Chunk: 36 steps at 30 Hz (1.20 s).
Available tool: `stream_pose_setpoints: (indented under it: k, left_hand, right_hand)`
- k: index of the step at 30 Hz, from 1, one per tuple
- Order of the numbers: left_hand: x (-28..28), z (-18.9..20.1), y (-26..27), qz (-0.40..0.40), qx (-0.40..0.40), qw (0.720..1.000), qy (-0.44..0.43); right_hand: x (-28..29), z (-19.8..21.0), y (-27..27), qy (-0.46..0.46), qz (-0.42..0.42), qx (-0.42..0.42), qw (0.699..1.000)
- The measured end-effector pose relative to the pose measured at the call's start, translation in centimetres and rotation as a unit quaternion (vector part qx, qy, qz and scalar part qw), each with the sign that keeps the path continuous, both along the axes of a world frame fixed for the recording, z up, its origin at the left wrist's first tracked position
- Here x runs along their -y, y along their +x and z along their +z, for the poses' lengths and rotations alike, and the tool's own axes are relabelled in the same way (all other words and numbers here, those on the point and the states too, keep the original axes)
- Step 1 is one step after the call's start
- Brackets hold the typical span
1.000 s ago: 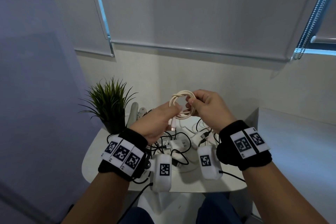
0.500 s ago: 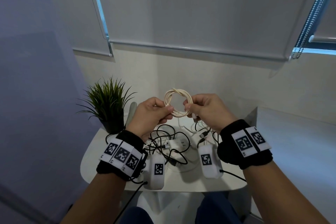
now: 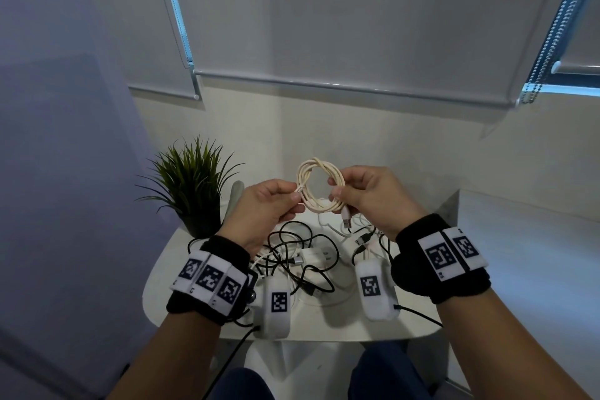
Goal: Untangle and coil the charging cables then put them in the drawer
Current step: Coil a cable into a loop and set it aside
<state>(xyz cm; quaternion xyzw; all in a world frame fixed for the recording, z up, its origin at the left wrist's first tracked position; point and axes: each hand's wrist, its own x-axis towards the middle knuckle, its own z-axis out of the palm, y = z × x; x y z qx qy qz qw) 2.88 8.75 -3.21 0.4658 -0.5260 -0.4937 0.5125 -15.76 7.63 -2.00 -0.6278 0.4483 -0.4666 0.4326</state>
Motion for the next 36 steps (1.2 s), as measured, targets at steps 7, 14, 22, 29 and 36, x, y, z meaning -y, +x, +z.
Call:
stream_pose_setpoints:
  k: [7,14,22,29,36]
  left_hand:
    - [0.3,0.8,0.8,0.127,0.210,0.951,-0.188]
    - [0.3,1.7,1.9,0.138,0.309,0.907,-0.249]
    - [0.5,0.6,1.0,0.174,0.406,0.847,-0.297]
    - [0.2,0.0,-1.4,0.175,0.157,0.960,-0.154]
    - [0.2,-0.1,-2.1,0.151,0.225,0.954,-0.129]
  right_hand:
    - [0.1,-0.5,0.3,-0.027,0.001,-0.083,0.996]
    - [0.0,-0.1,0.2,-0.027,-0.002,-0.085,0.996]
    - [-0.2,0.4,0.4,-0.022,0.014,0.014,1.000]
    - [-0.2,0.5,1.0,-0.015,0.021,0.060,0.998]
    - [-0.4,0.2,2.0,-0.026,0.011,0.081,0.996]
